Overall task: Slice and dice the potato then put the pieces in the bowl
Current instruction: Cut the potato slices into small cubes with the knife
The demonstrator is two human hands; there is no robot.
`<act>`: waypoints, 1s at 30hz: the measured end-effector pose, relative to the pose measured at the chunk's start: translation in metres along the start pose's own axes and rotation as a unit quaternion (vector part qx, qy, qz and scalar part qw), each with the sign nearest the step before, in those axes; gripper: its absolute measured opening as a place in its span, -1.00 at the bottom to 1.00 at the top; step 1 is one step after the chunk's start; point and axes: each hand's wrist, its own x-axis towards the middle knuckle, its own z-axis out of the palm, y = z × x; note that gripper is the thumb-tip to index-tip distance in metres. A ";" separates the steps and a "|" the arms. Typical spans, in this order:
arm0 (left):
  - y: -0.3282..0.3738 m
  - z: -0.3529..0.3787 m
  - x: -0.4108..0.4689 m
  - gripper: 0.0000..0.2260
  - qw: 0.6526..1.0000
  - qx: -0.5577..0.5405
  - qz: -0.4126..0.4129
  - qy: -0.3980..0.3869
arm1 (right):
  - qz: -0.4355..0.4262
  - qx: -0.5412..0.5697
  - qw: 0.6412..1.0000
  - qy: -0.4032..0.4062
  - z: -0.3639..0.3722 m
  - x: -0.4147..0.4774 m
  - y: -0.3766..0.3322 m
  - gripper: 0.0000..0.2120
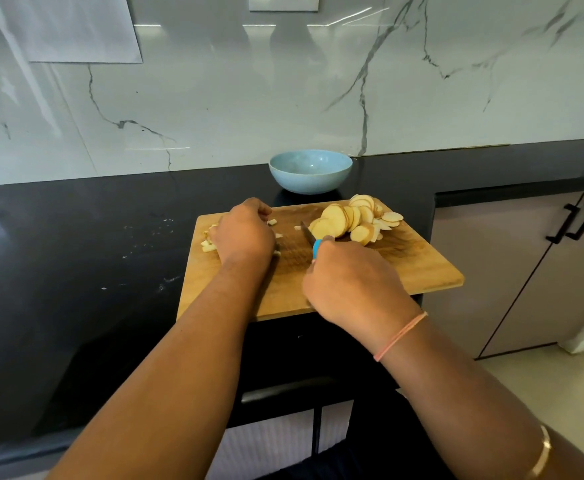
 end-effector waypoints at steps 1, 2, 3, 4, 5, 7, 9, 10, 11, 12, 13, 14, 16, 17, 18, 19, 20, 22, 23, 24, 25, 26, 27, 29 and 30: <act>0.000 0.000 0.000 -0.71 1.000 0.003 0.004 0.000 | 0.006 -0.007 1.000 0.000 0.000 -0.001 0.000 -0.61; 0.000 0.000 0.000 -0.71 1.000 0.008 0.008 0.001 | 0.005 -0.011 1.000 -0.004 0.000 -0.001 -0.001 -0.62; 0.000 0.000 0.000 -0.70 1.000 0.014 0.011 0.001 | -0.004 -0.010 1.000 -0.009 0.001 -0.001 -0.003 -0.63; 0.000 -0.001 -0.001 -0.70 1.000 0.018 0.013 0.002 | -0.018 -0.004 1.000 -0.014 0.001 -0.001 -0.005 -0.66; 0.001 -0.001 -0.002 -0.70 1.000 0.021 0.014 0.004 | -0.030 0.005 0.999 -0.019 0.002 -0.001 -0.007 -0.68; 0.001 -0.001 -0.002 -0.70 1.000 0.014 0.016 0.010 | -0.036 0.024 0.999 -0.020 0.002 0.000 -0.008 -0.70; 0.001 -0.001 0.000 -0.69 1.000 -0.014 0.020 0.017 | -0.026 0.028 0.999 0.000 0.001 0.002 -0.005 -0.71; 0.001 -0.002 0.001 -0.69 0.999 -0.031 0.023 0.020 | -0.021 0.022 0.999 0.011 0.001 0.003 -0.003 -0.71; 0.001 -0.003 0.002 -0.69 0.998 -0.048 0.028 0.024 | -0.018 0.011 1.000 0.014 0.002 0.005 -0.001 -0.72; 0.001 -0.004 0.002 -0.70 0.997 -0.064 0.036 0.028 | -0.018 0.003 1.000 0.010 0.003 0.006 0.000 -0.71; 0.001 -0.005 0.002 -0.70 0.995 -0.078 0.046 0.032 | -0.021 0.003 1.000 0.002 0.004 0.007 0.001 -0.70; 0.001 -0.005 0.002 -0.72 0.994 -0.091 0.052 0.036 | -0.027 0.010 1.000 -0.006 0.005 0.009 0.001 -0.68; 0.001 -0.009 0.002 -0.76 0.991 -0.117 0.048 0.043 | -0.035 0.024 0.999 -0.003 0.007 0.013 0.000 -0.64; 0.001 -0.012 0.002 -0.79 0.989 -0.132 0.041 0.045 | -0.035 0.025 0.999 0.015 0.008 0.016 0.000 -0.62; 0.000 -0.015 0.003 -0.81 0.987 -0.146 0.038 0.048 | -0.032 0.023 0.999 0.036 0.009 0.021 0.001 -0.61; -0.001 -0.018 0.003 -0.83 0.985 -0.157 0.039 0.055 | -0.026 0.016 0.998 0.050 0.009 0.025 0.002 -0.61; -0.002 -0.021 0.003 -0.85 0.983 -0.164 0.040 0.066 | -0.024 0.007 0.998 0.050 0.010 0.029 0.003 -0.62; -0.005 -0.027 0.005 -0.86 0.982 -0.164 0.035 0.084 | -0.038 0.001 0.999 0.027 0.010 0.033 0.003 -0.63; -0.007 -0.029 0.007 -0.84 0.985 -0.151 0.030 0.082 | -0.049 0.006 0.999 0.016 0.010 0.034 0.004 -0.62; -0.009 -0.030 0.009 -0.81 0.990 -0.123 0.026 0.068 | -0.057 0.014 0.998 0.015 0.010 0.034 0.005 -0.61; -0.010 -0.031 0.012 -0.74 0.996 -0.077 0.022 0.038 | -0.063 0.024 0.997 0.027 0.009 0.034 0.008 -0.60; -0.011 -0.032 0.013 -0.64 1.000 -0.015 0.012 -0.007 | -0.068 0.036 0.996 0.049 0.009 0.034 0.011 -0.60; -0.011 -0.032 0.013 -0.52 0.996 0.058 -0.001 -0.062 | -0.069 0.047 0.994 0.075 0.009 0.035 0.016 -0.60; -0.009 -0.031 0.009 -0.27 0.974 0.165 -0.017 -0.156 | -0.064 0.069 0.989 0.118 0.010 0.037 0.026 -0.61; -0.009 -0.029 0.007 -0.18 0.964 0.187 -0.019 -0.186 | -0.062 0.081 0.985 0.136 0.012 0.038 0.031 -0.61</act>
